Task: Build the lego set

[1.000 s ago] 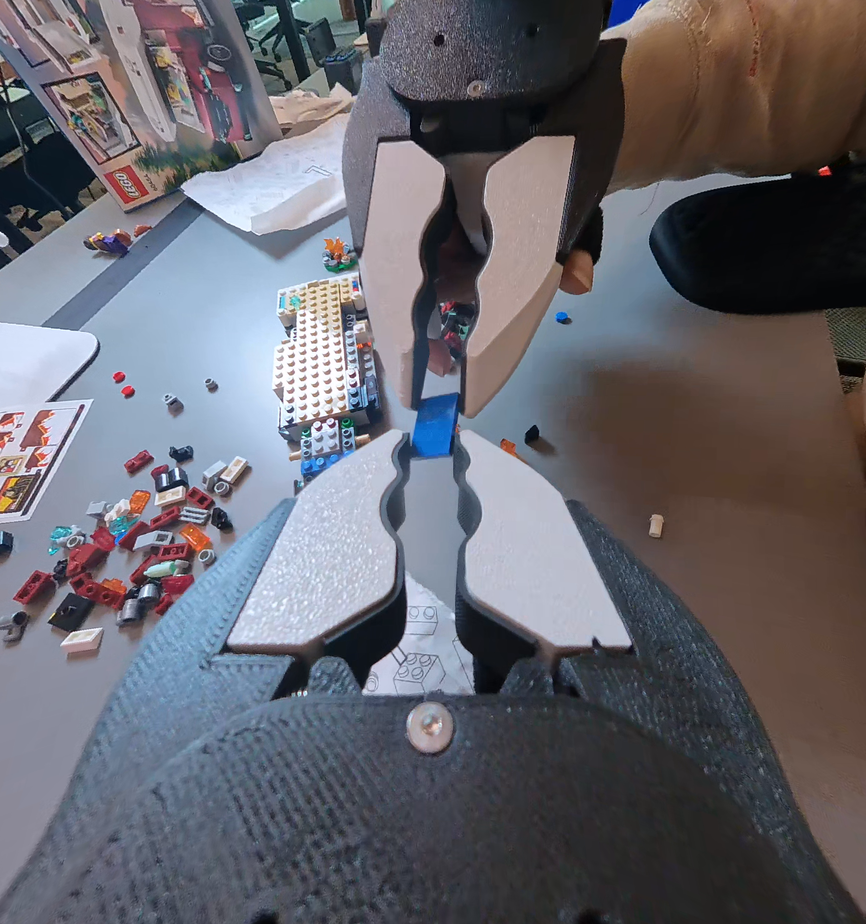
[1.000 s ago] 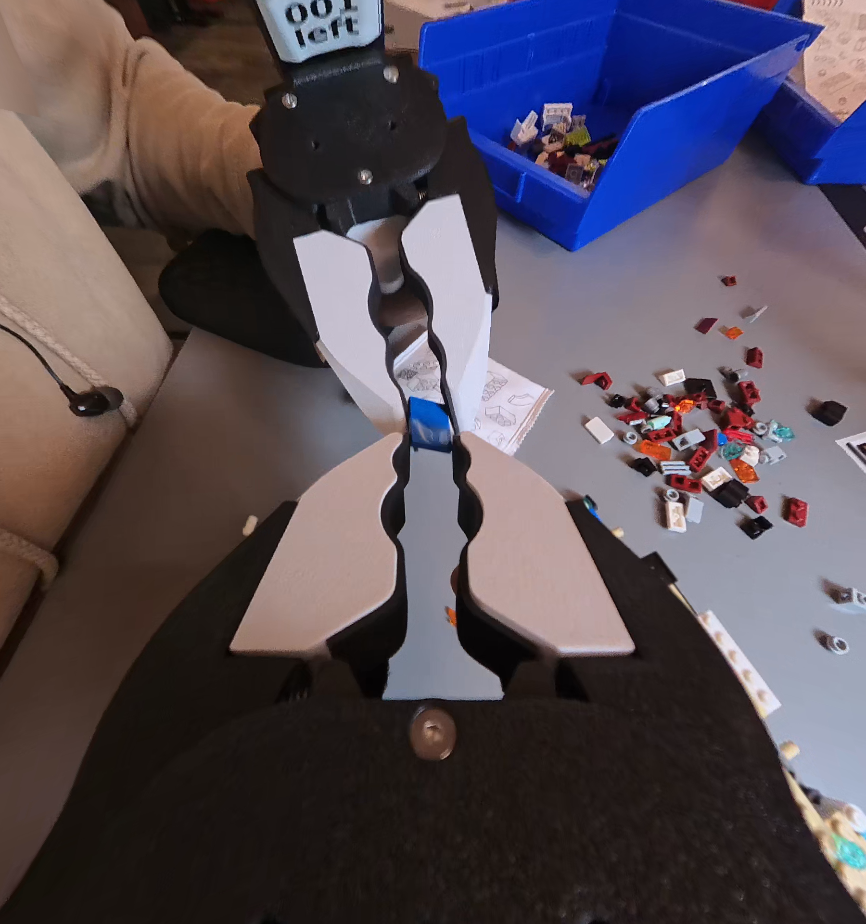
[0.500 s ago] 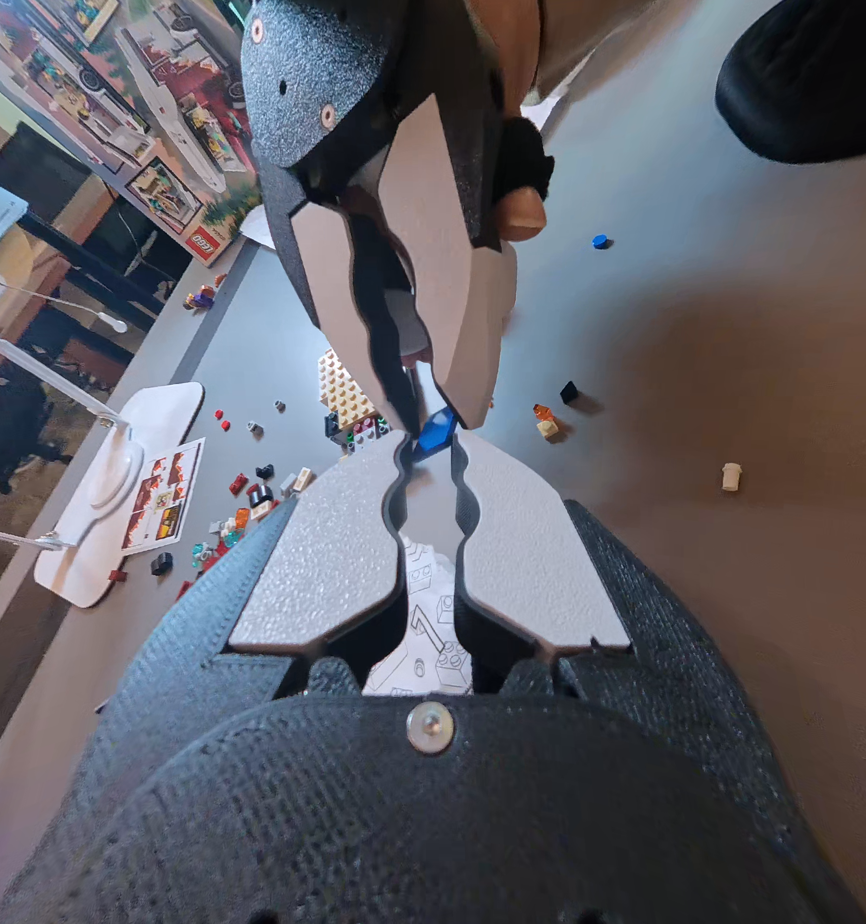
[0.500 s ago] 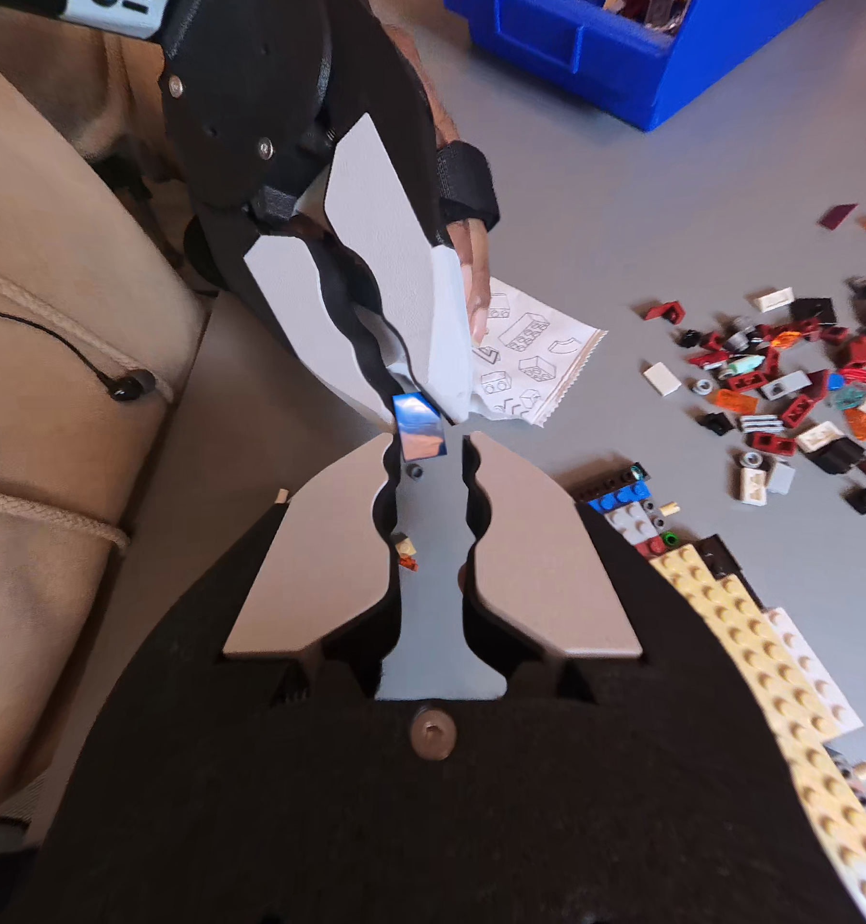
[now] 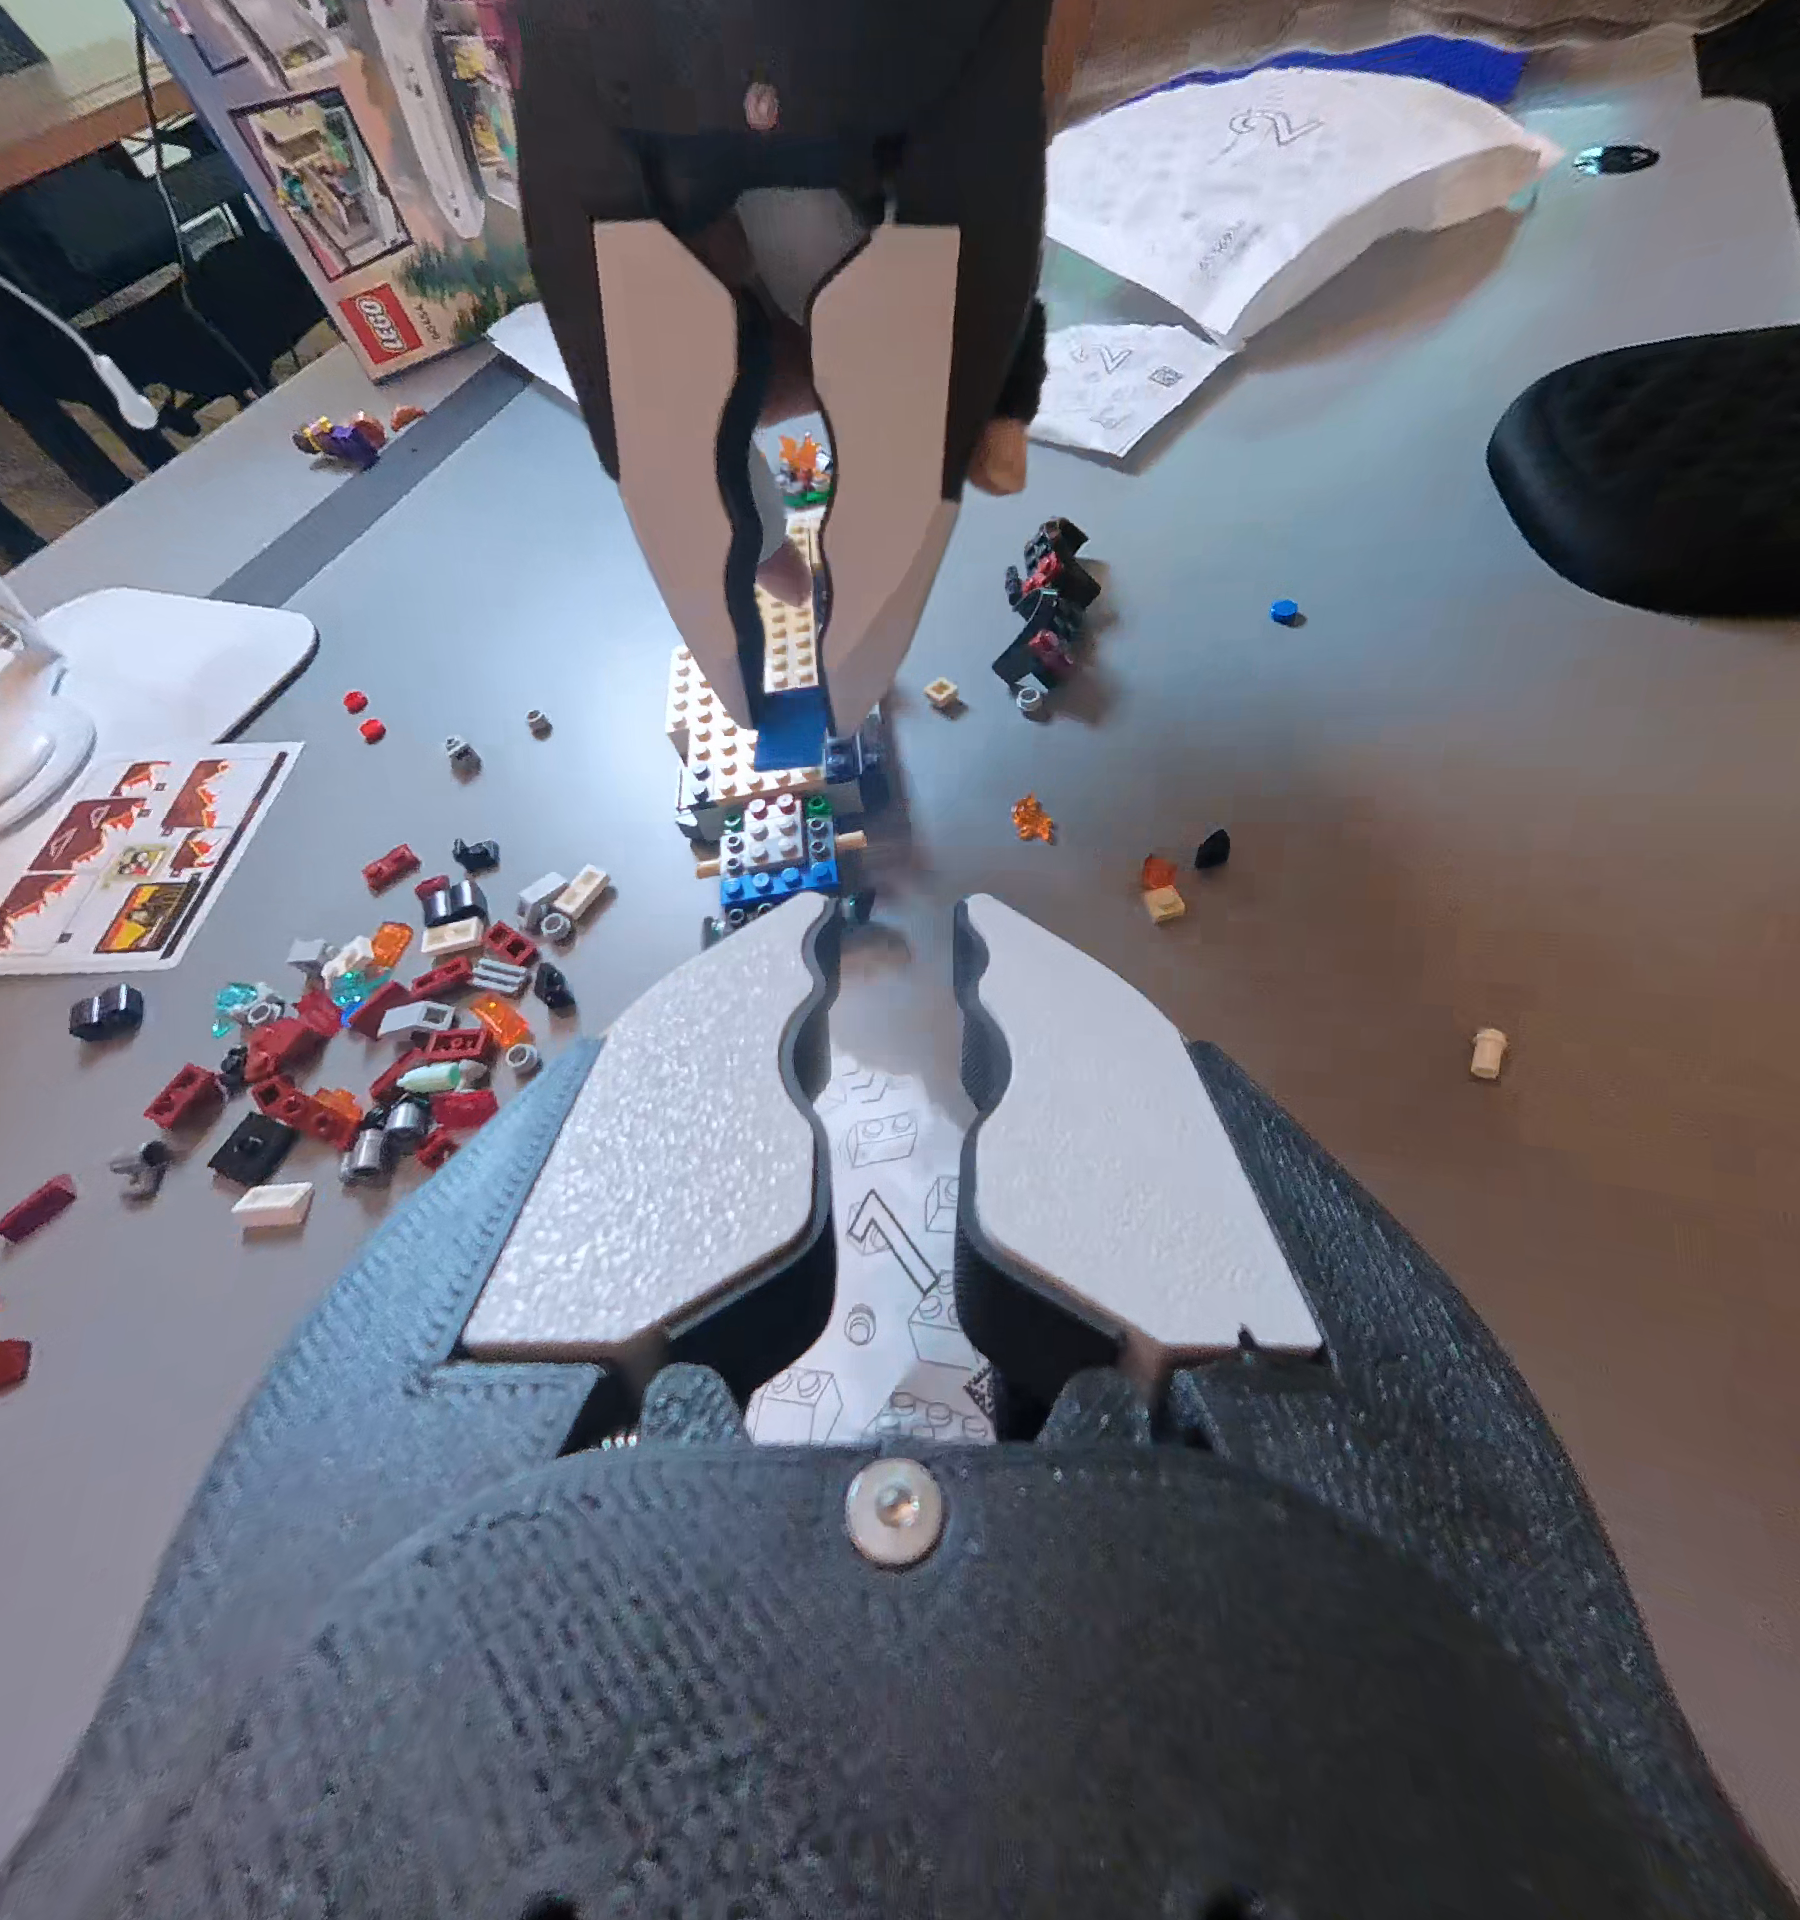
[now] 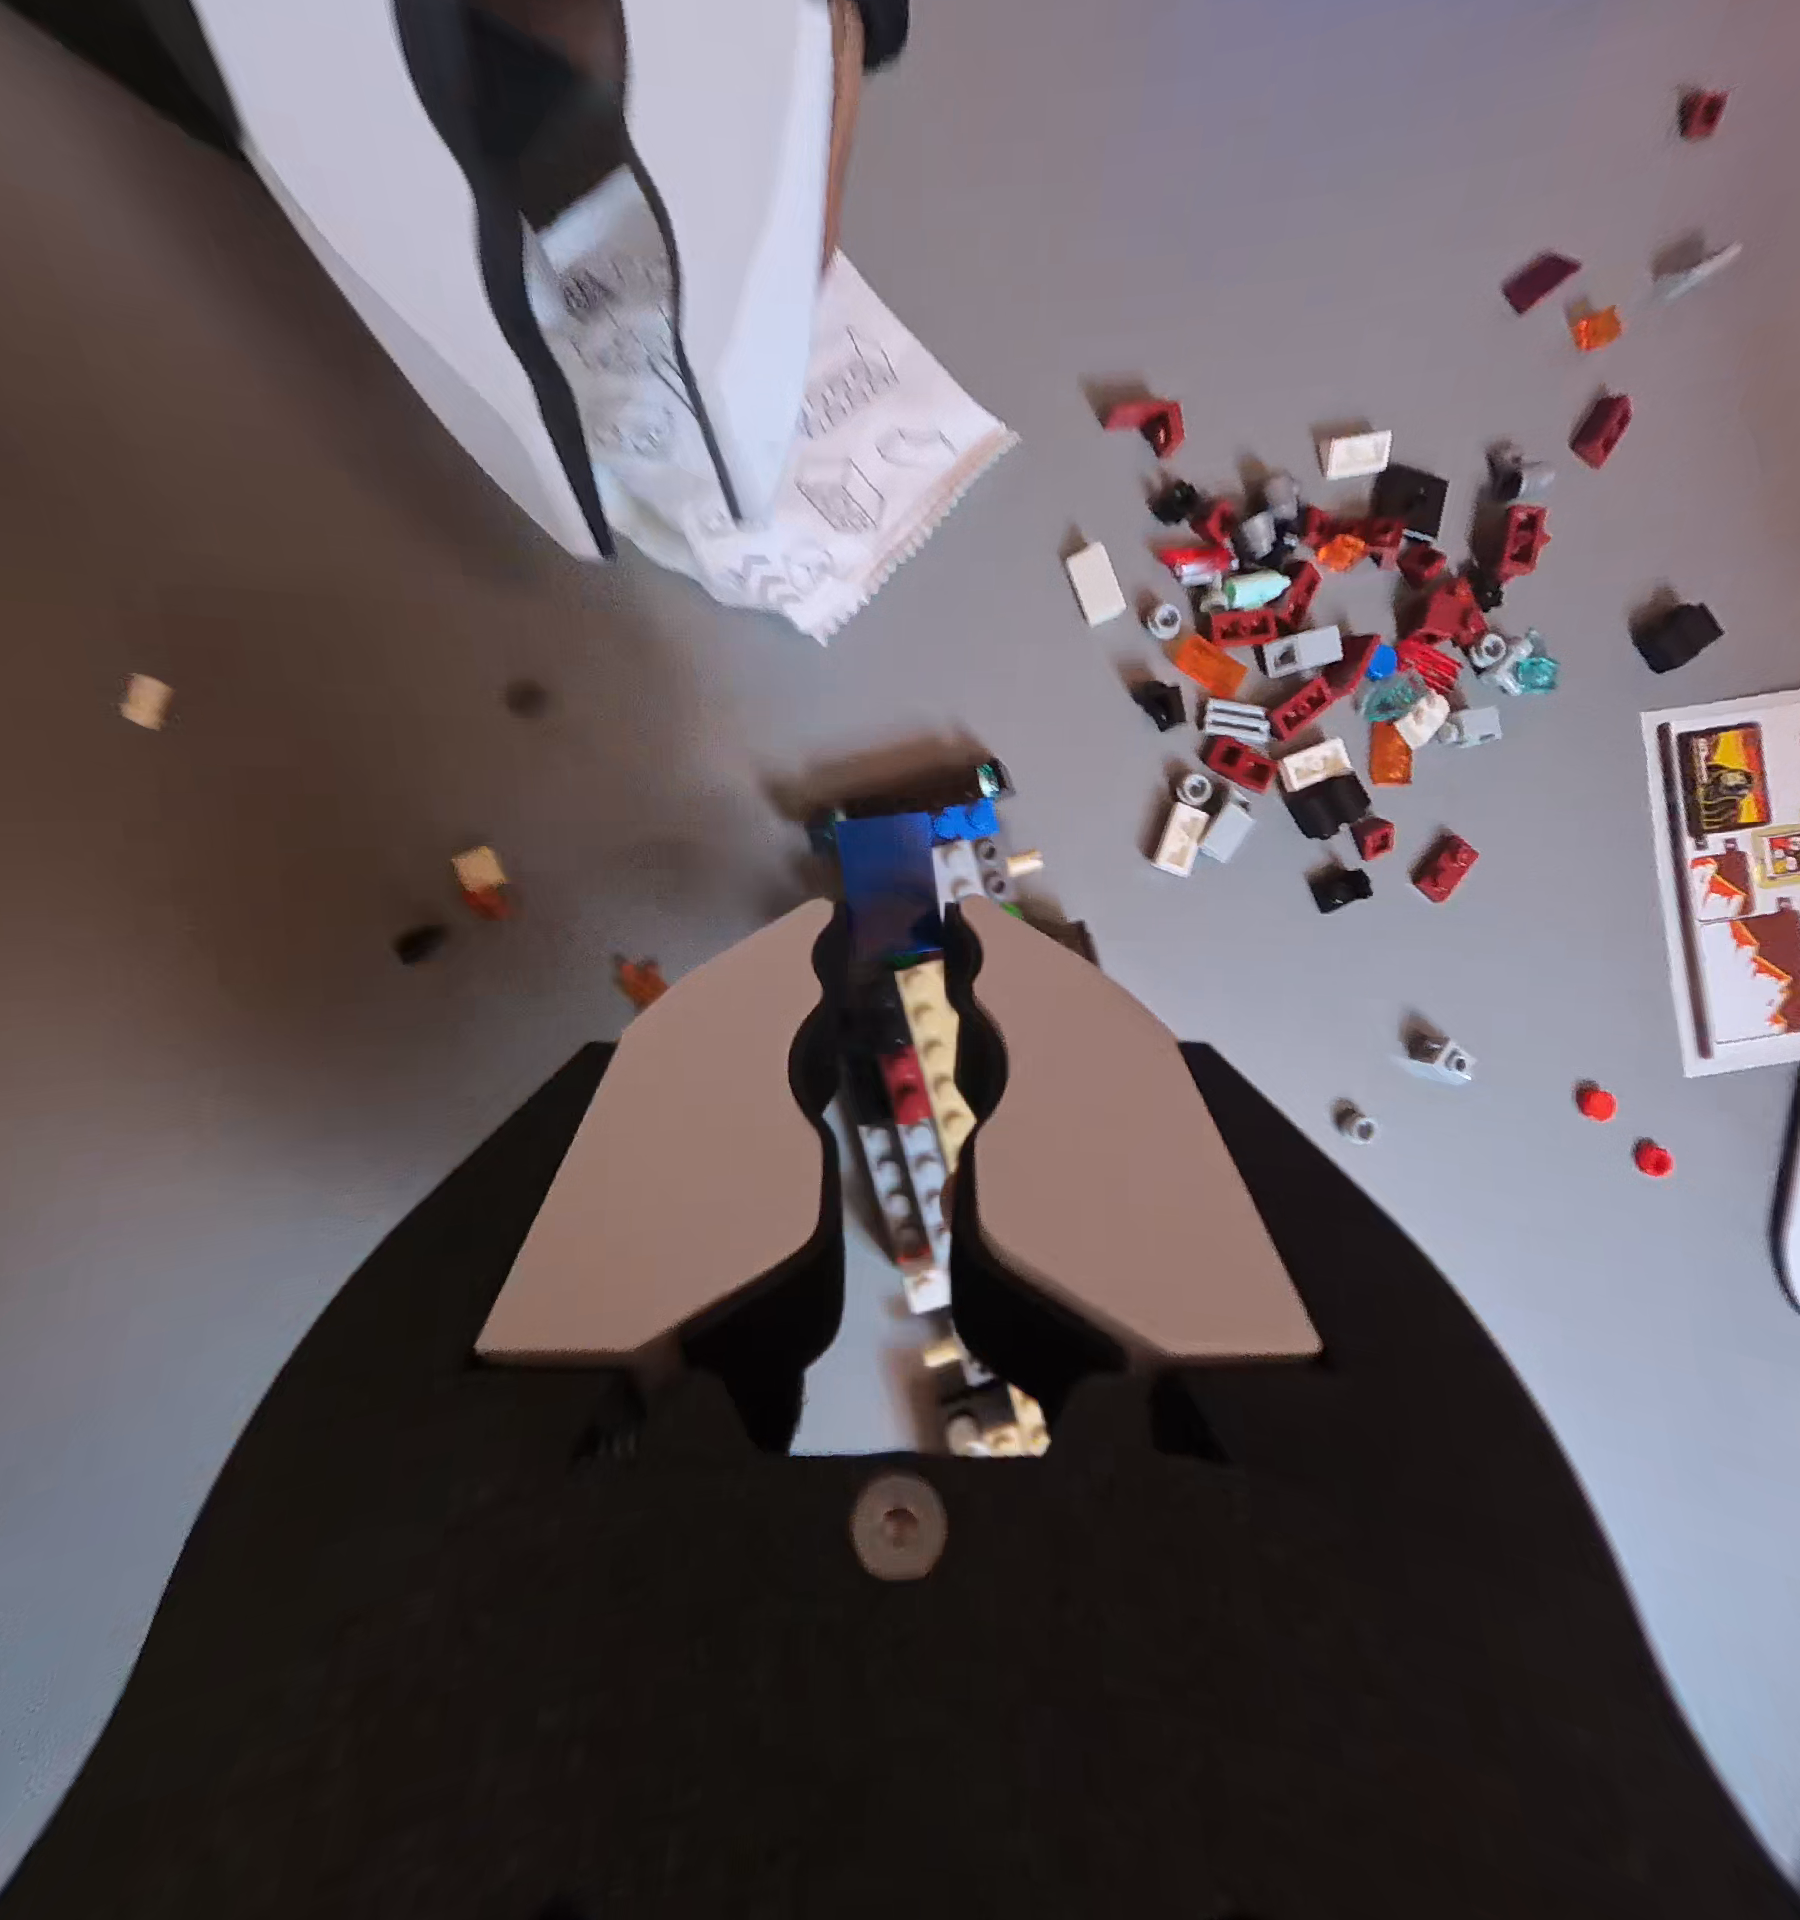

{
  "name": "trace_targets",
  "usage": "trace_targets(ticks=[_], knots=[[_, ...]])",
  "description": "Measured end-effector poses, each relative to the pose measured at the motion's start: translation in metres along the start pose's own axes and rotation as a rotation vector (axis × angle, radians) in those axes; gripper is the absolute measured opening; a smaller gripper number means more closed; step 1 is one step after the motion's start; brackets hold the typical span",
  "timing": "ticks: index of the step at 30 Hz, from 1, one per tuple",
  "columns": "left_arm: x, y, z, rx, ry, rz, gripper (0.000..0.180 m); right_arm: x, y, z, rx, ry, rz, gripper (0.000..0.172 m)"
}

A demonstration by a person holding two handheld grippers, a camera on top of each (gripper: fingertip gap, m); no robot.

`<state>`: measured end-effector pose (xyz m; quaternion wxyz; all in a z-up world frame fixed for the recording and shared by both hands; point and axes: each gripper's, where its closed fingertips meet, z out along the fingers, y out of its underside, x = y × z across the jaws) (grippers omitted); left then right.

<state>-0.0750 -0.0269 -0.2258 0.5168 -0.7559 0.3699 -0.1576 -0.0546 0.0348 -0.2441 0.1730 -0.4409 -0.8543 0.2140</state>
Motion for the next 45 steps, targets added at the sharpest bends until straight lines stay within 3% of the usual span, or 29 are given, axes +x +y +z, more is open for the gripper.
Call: trace_targets(ticks=[10, 23, 31, 45], knots=[[-0.012, 0.006, -0.009, 0.024, -0.003, -0.070, 0.019, 0.011, 0.016, 0.025, -0.162, -0.107, -0.090, 0.018], [-0.010, 0.009, -0.006, 0.012, 0.008, -0.071, 0.018, 0.012, 0.010, 0.018, -0.151, -0.140, -0.078, 0.021], [-0.009, 0.008, -0.007, 0.013, 0.009, -0.068, 0.018, 0.011, 0.009, 0.024, -0.171, -0.155, -0.077, 0.001], [-0.008, 0.009, -0.006, 0.008, 0.009, -0.064, 0.018, 0.009, 0.011, 0.024, -0.265, -0.150, -0.096, 0.000]])
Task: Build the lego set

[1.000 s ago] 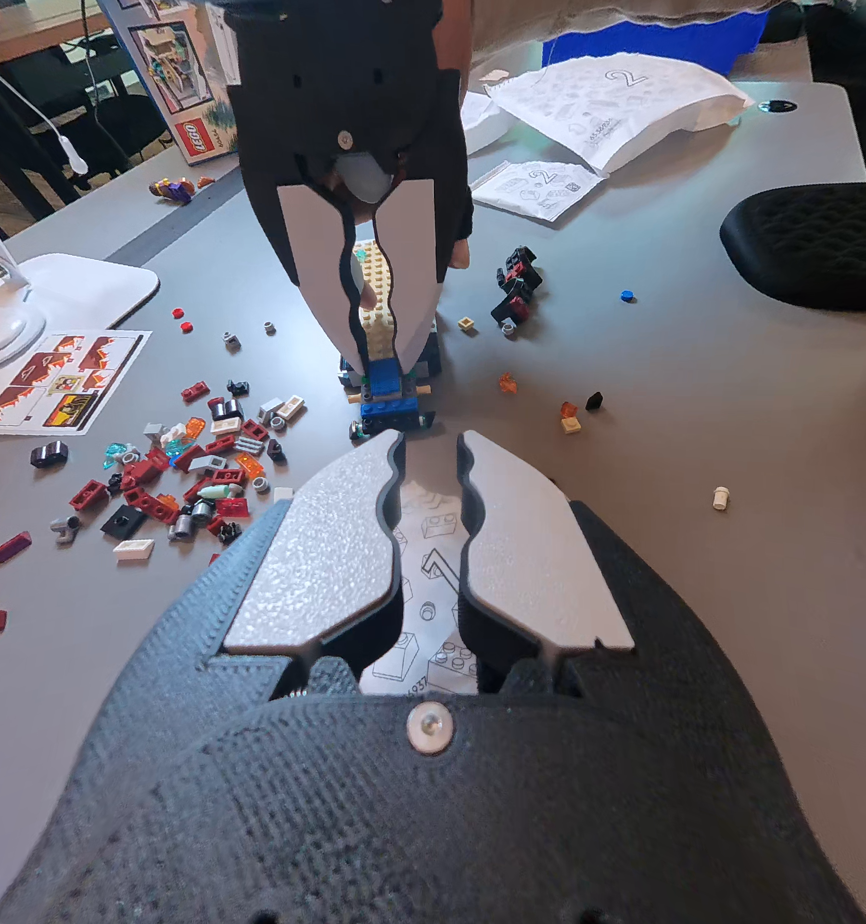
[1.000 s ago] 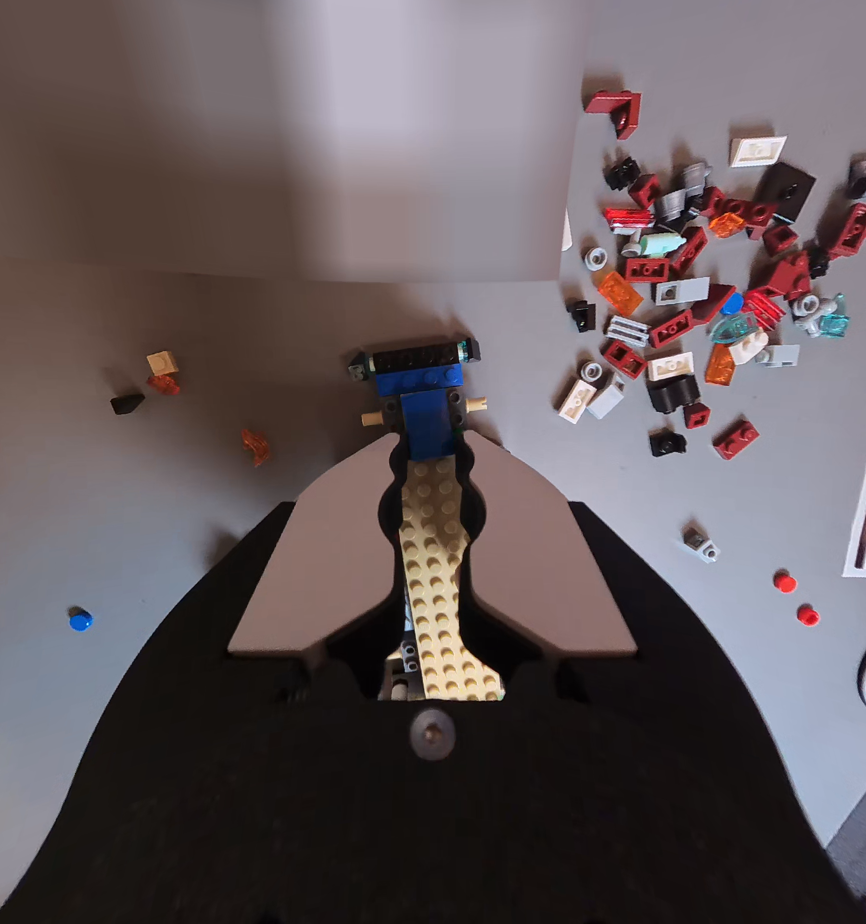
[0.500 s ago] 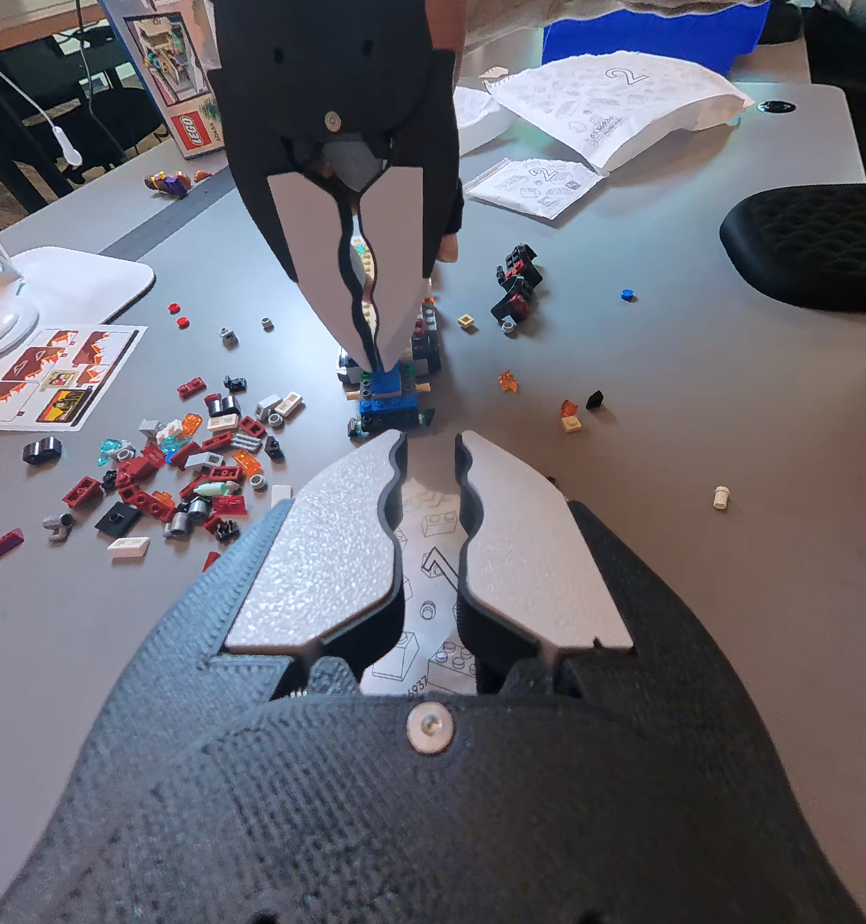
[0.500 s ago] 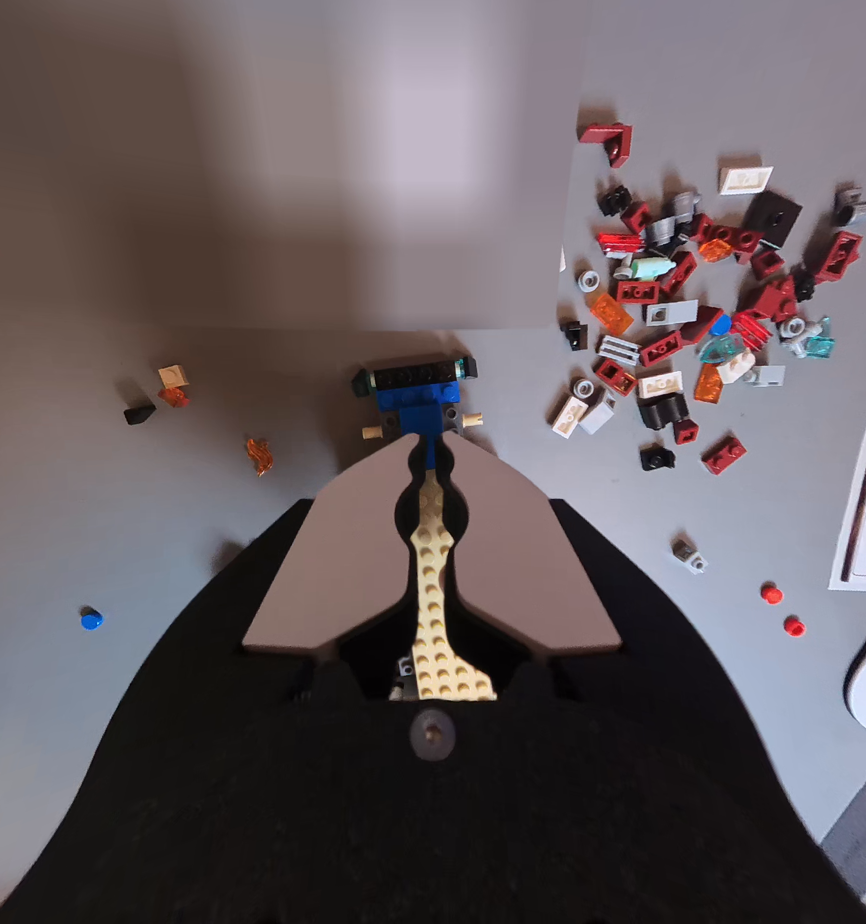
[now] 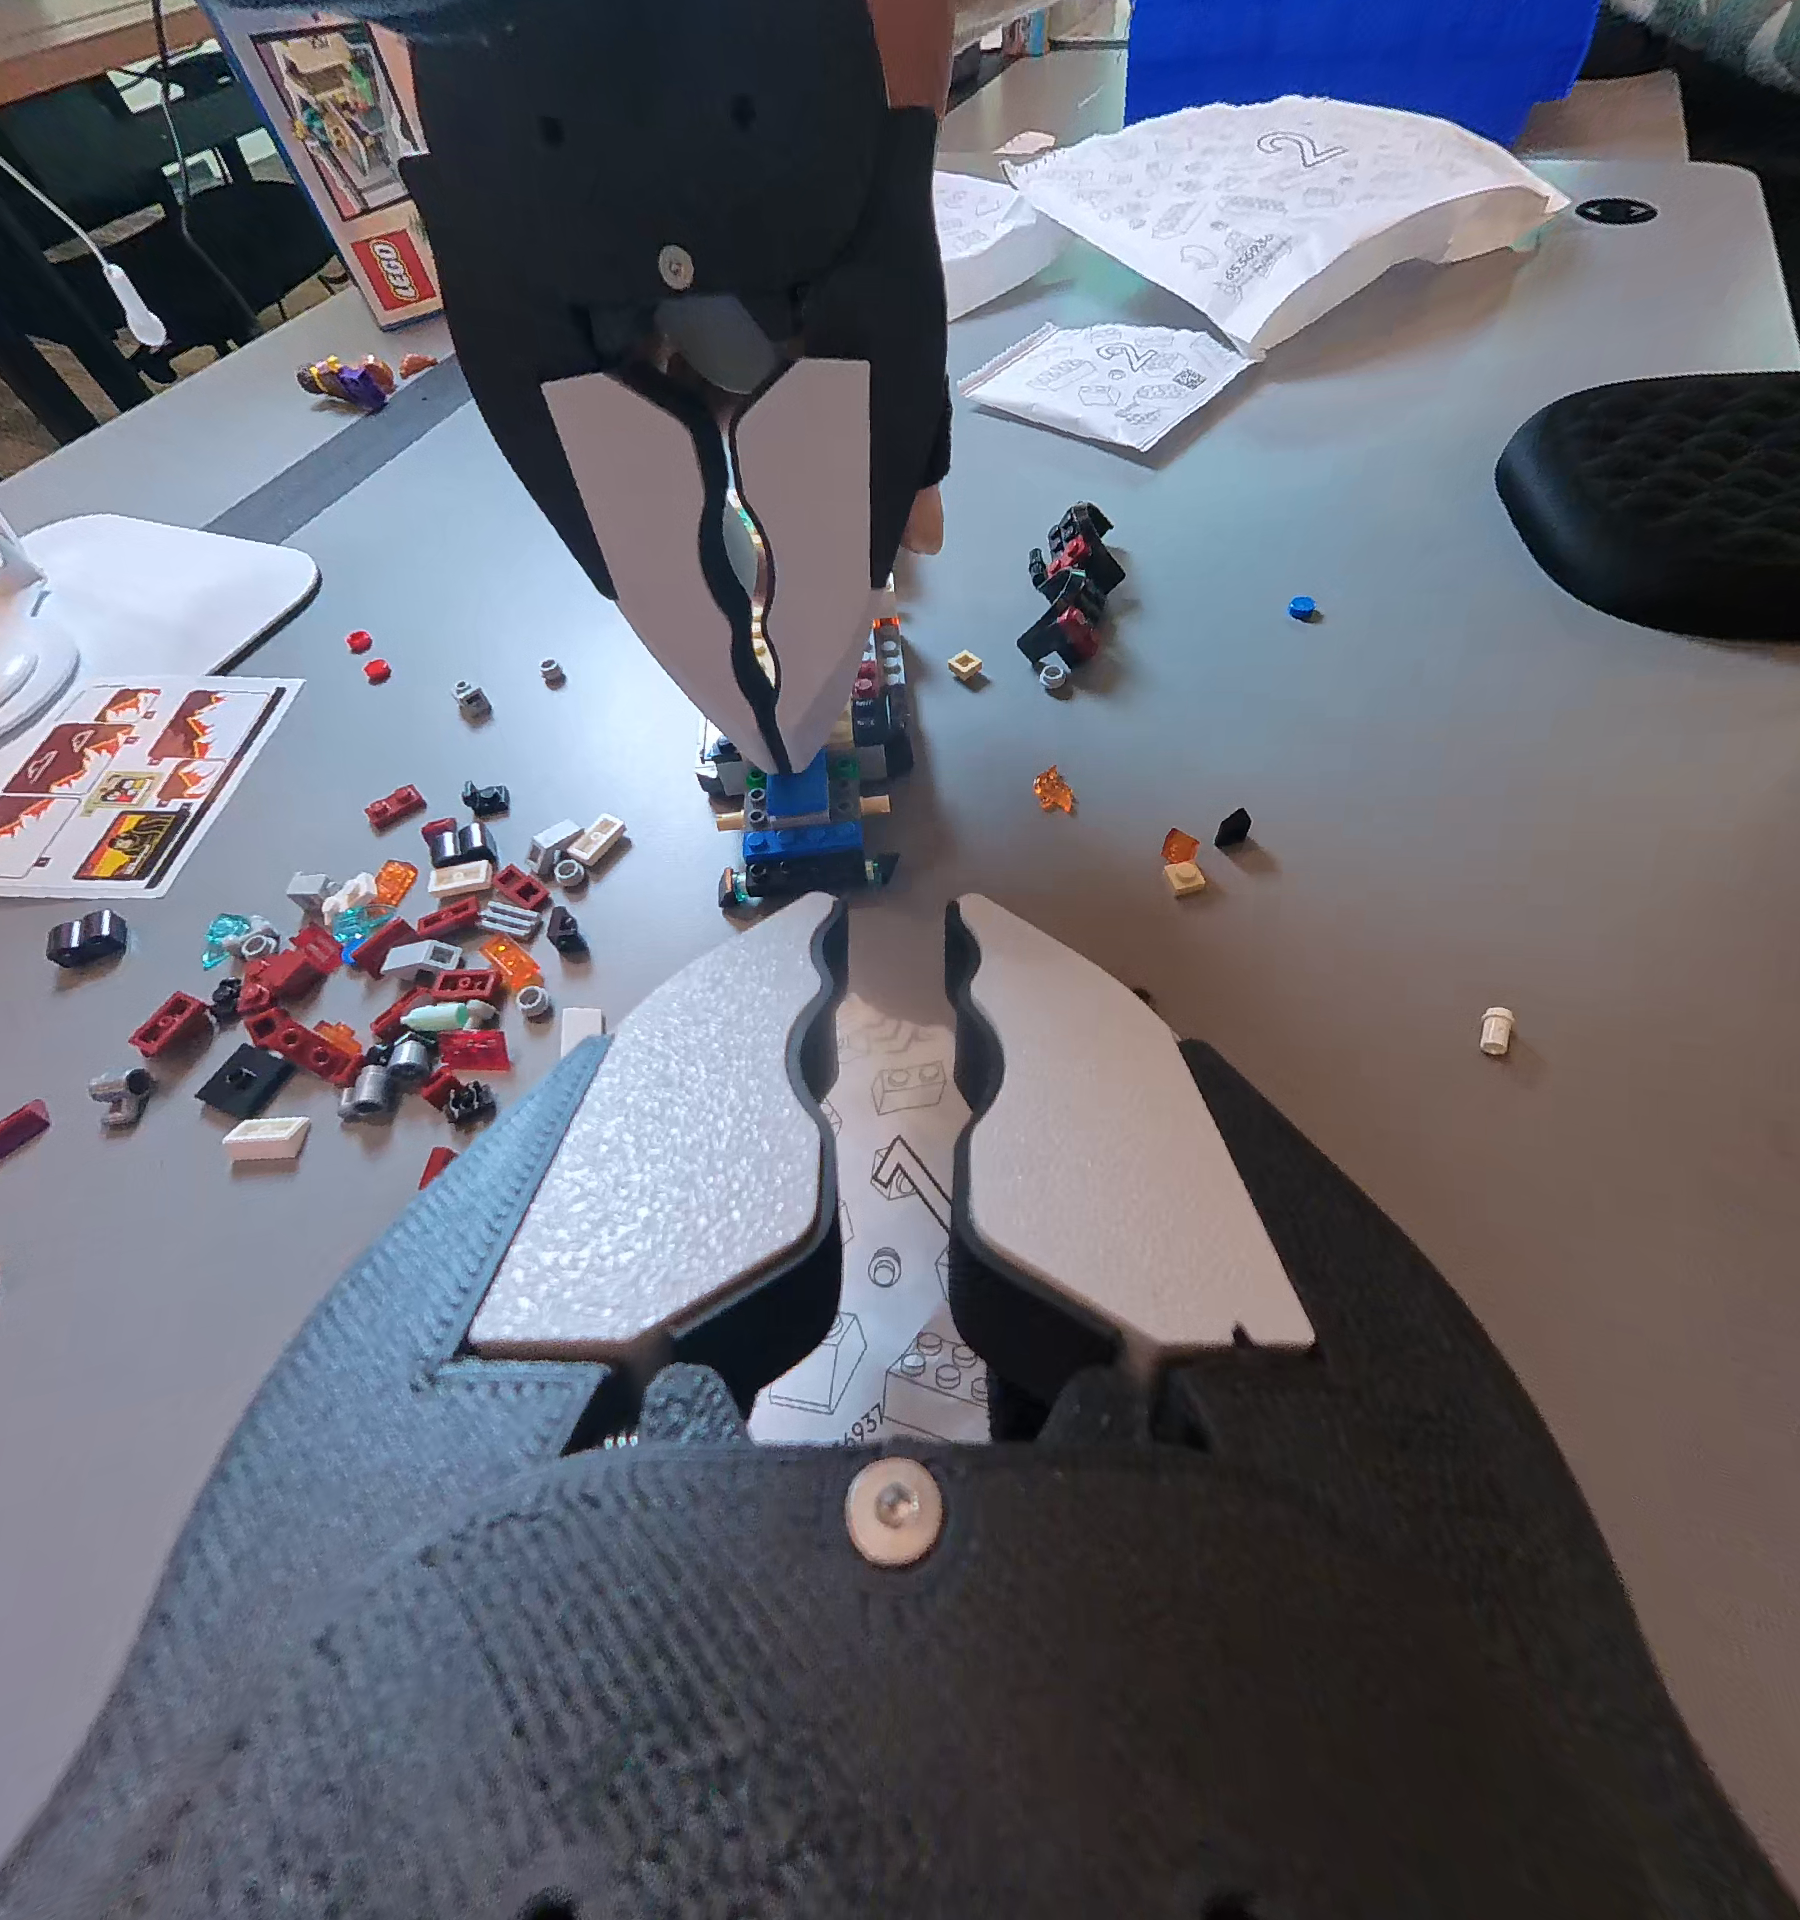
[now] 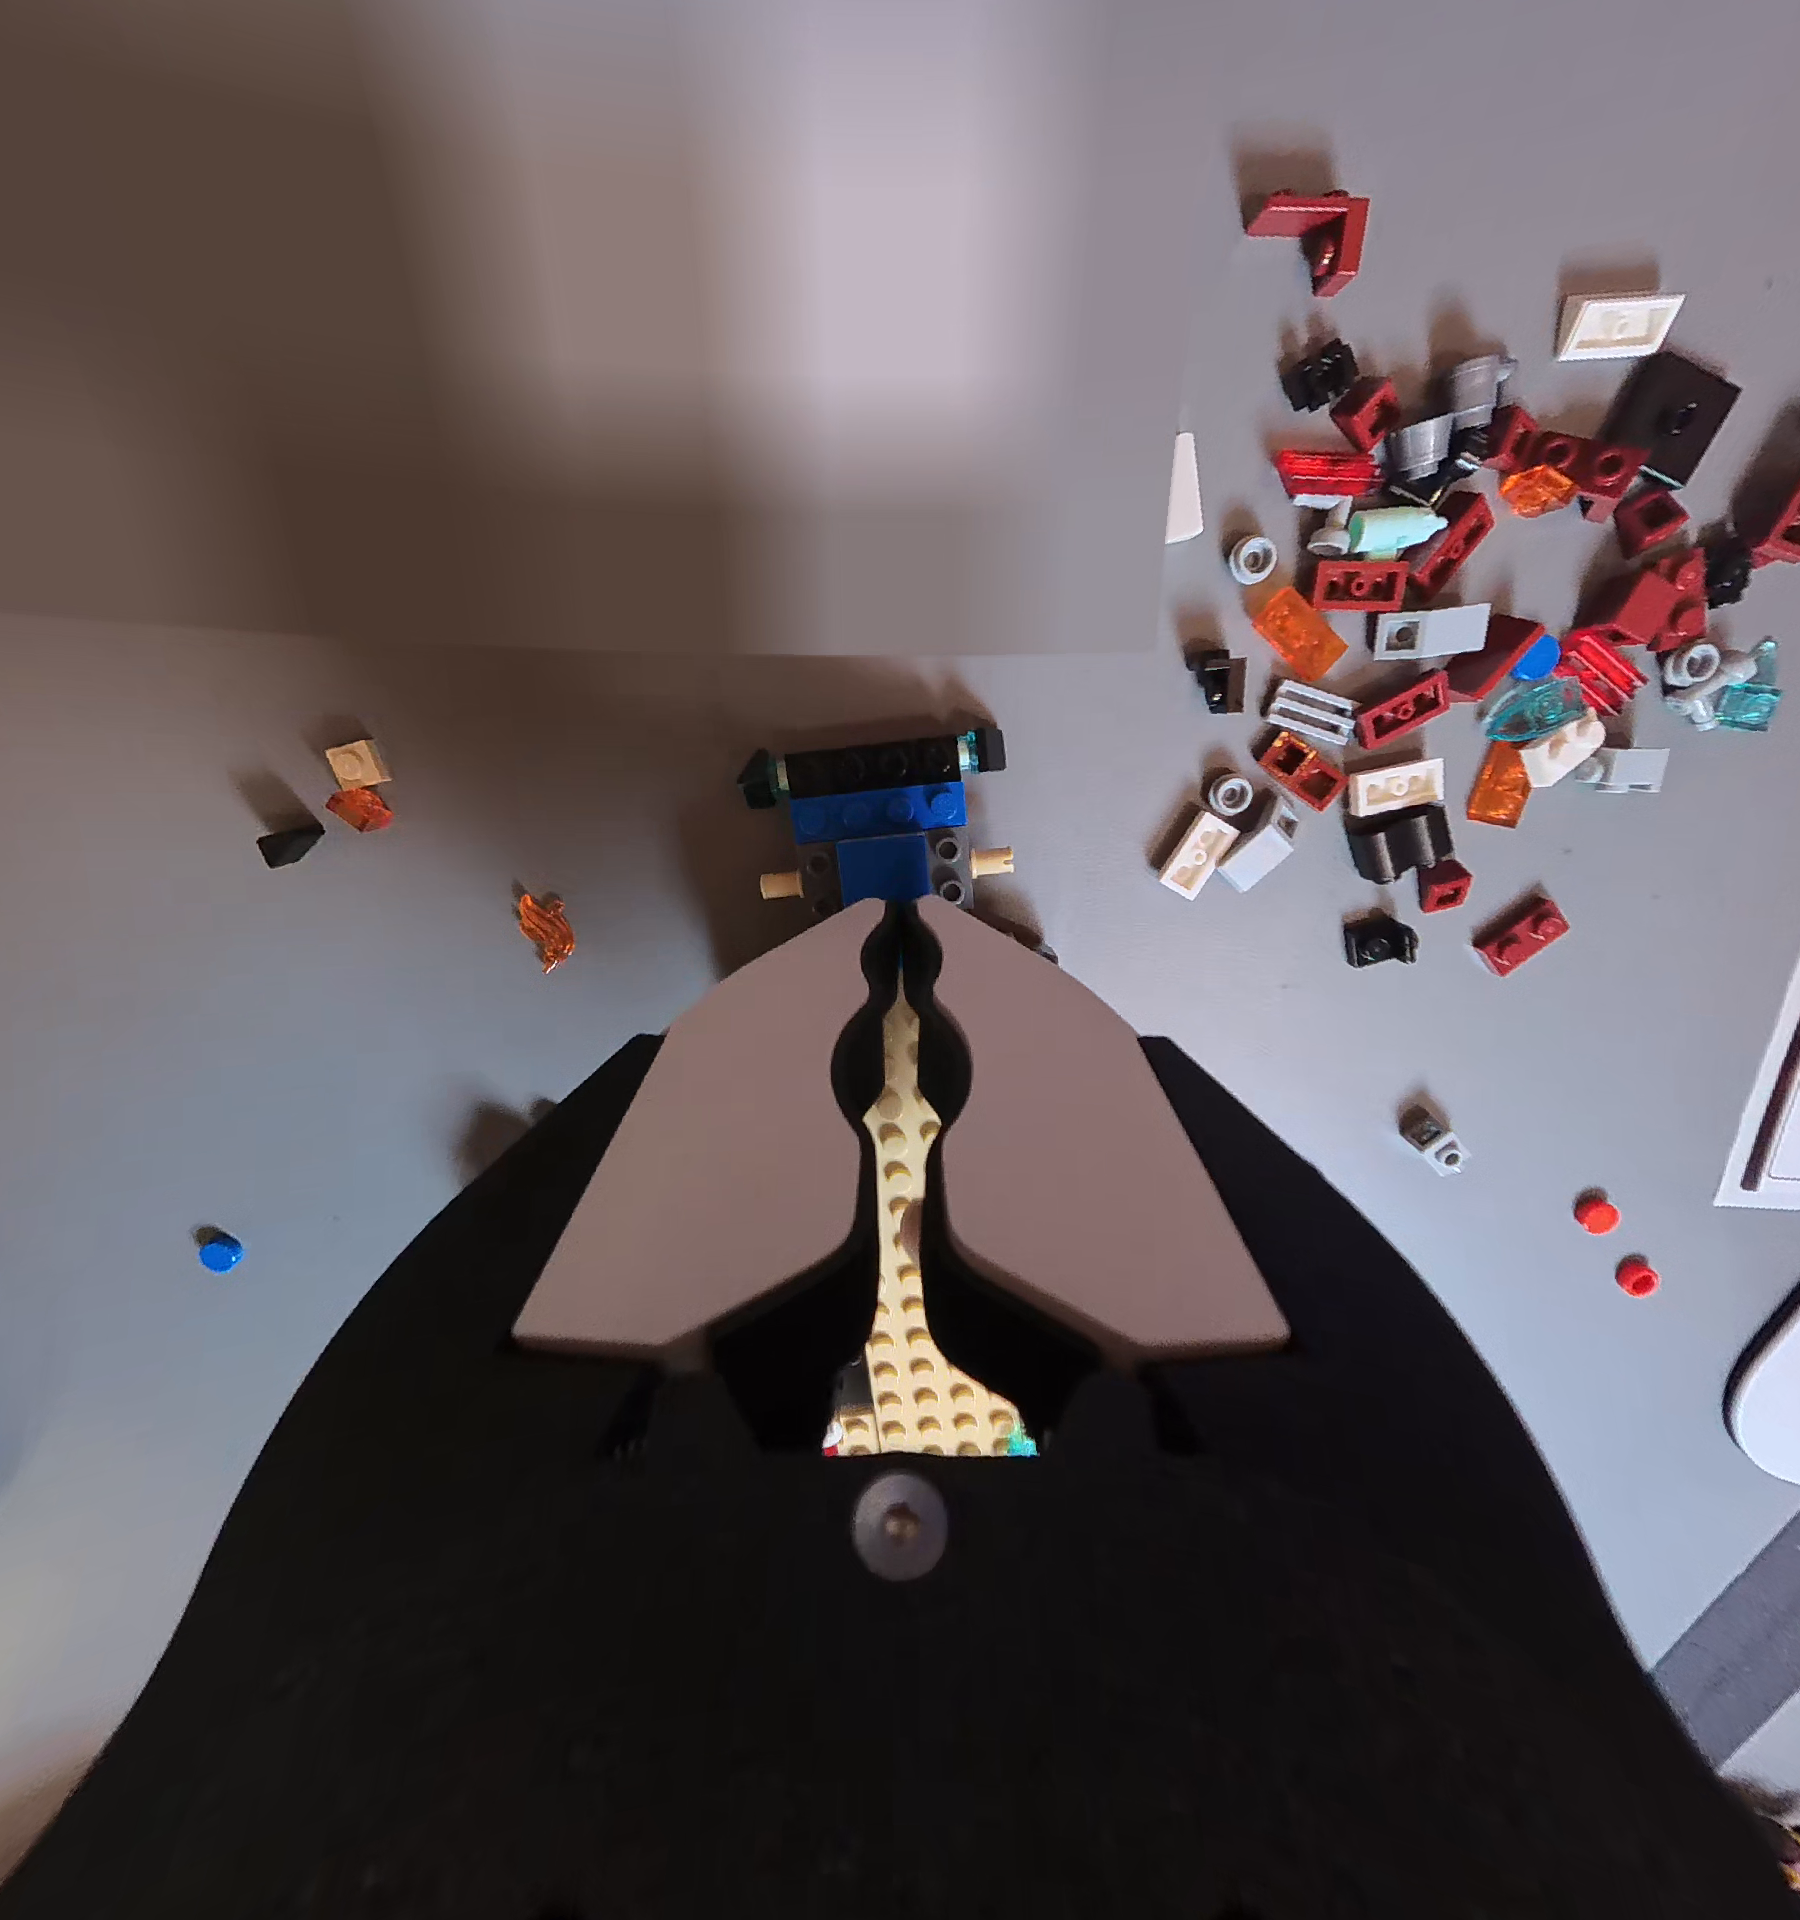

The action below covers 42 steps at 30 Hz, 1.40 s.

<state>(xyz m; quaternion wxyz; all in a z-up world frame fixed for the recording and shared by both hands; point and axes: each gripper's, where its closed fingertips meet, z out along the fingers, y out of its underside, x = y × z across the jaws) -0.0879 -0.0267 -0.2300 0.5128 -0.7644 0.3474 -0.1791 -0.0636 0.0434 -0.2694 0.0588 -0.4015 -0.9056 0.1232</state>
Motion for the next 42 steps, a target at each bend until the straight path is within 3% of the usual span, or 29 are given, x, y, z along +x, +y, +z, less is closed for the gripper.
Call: trace_targets(ticks=[7, 14, 20, 24, 26, 29, 34, 38, 42], knots=[[-0.007, 0.000, 0.005, -0.020, -0.014, -0.003, 0.019, 0.002, -0.001, -0.001, 0.009, 0.044, 0.009, 0.000], [-0.019, -0.003, 0.017, -0.072, -0.006, 0.026, 0.021, 0.005, 0.001, -0.022, 0.170, 0.081, 0.081, 0.016], [-0.022, 0.001, 0.028, -0.099, 0.003, 0.032, 0.022, 0.006, 0.051, -0.023, 0.094, 0.119, 0.085, 0.069], [-0.024, 0.003, 0.029, -0.104, -0.004, 0.039, 0.022, 0.005, 0.062, -0.007, 0.018, 0.087, 0.032, 0.086], [-0.023, 0.003, 0.028, -0.103, -0.006, 0.041, 0.022, 0.004, 0.064, 0.000, -0.020, 0.058, 0.000, 0.086], [-0.023, 0.003, 0.027, -0.103, -0.009, 0.050, 0.022, 0.007, 0.063, 0.003, -0.039, 0.022, -0.024, 0.072], [-0.017, 0.001, 0.024, -0.105, 0.015, 0.130, 0.029, 0.008, 0.059, 0.001, 0.009, -0.035, 0.002, 0.071], [-0.022, -0.010, 0.022, -0.108, -0.013, 0.324, 0.042, 0.002, 0.044, -0.016, 0.120, -0.134, 0.059, 0.071], [-0.026, -0.038, 0.020, -0.069, -0.082, 0.612, 0.056, -0.011, 0.023, -0.040, 0.228, -0.257, 0.088, 0.071]])
